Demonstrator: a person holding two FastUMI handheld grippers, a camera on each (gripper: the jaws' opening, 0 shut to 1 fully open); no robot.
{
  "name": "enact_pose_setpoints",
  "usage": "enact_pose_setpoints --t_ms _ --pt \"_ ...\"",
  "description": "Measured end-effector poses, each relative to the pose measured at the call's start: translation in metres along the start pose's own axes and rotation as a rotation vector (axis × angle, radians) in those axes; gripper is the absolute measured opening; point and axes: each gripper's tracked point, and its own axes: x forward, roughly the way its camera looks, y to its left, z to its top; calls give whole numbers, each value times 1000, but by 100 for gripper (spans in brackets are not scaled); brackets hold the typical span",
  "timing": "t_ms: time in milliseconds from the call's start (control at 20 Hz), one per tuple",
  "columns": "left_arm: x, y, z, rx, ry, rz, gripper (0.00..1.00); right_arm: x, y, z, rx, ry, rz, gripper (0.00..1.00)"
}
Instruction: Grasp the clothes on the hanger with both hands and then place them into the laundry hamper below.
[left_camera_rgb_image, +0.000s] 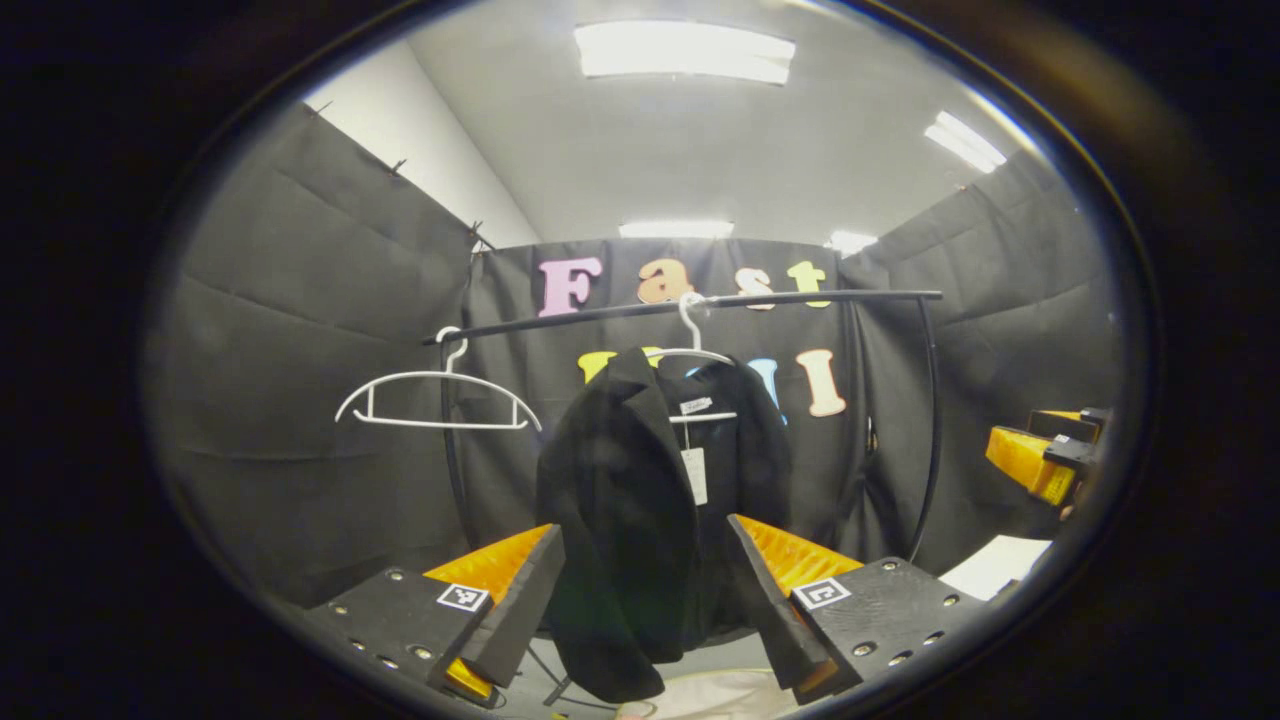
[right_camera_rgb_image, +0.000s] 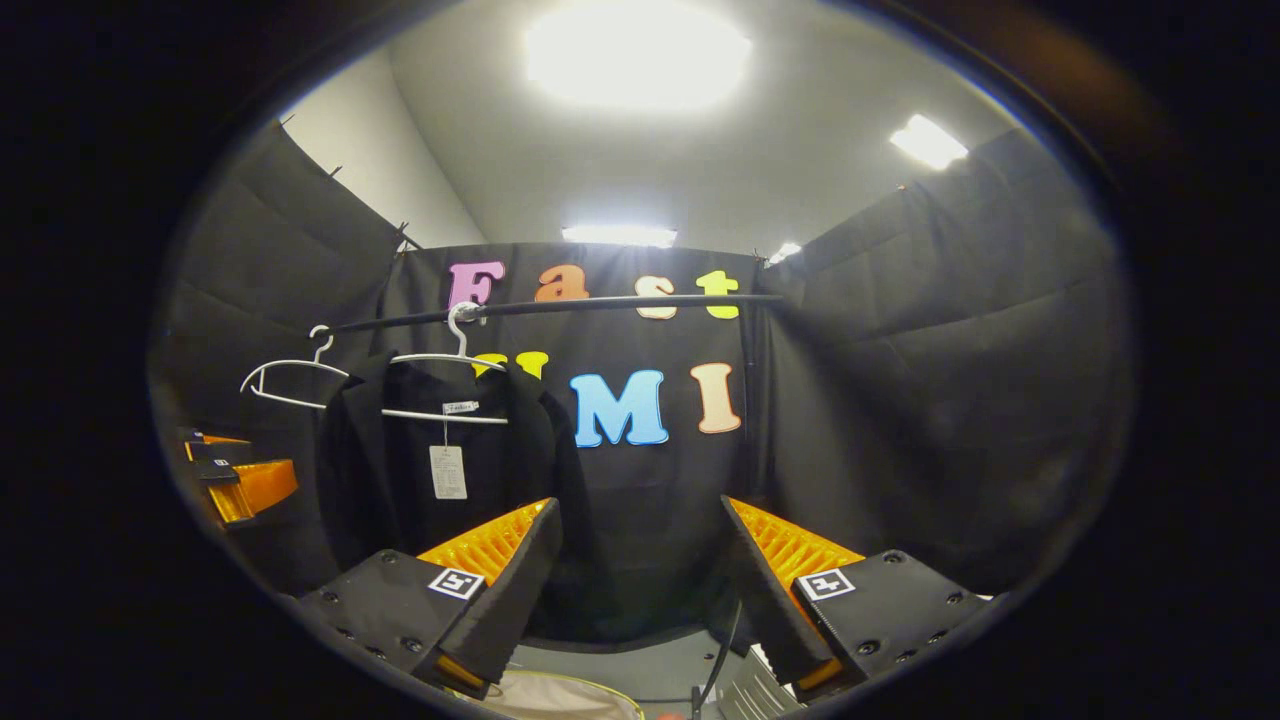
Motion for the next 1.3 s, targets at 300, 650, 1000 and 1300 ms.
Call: enact_pose_setpoints --t_ms 300,650,1000,1300 --pt "23 18 1 -24 3 -8 94 27 27 6 15 5 36 98" --pt "44 16 18 -26 -27 8 94 63 53 16 28 -8 123 98" --pt "79 -5 20 -7 -17 61 94 121 77 11 72 13 245 98" --pt "104 -8 14 -16 5 127 94 166 94 1 84 28 326 98"
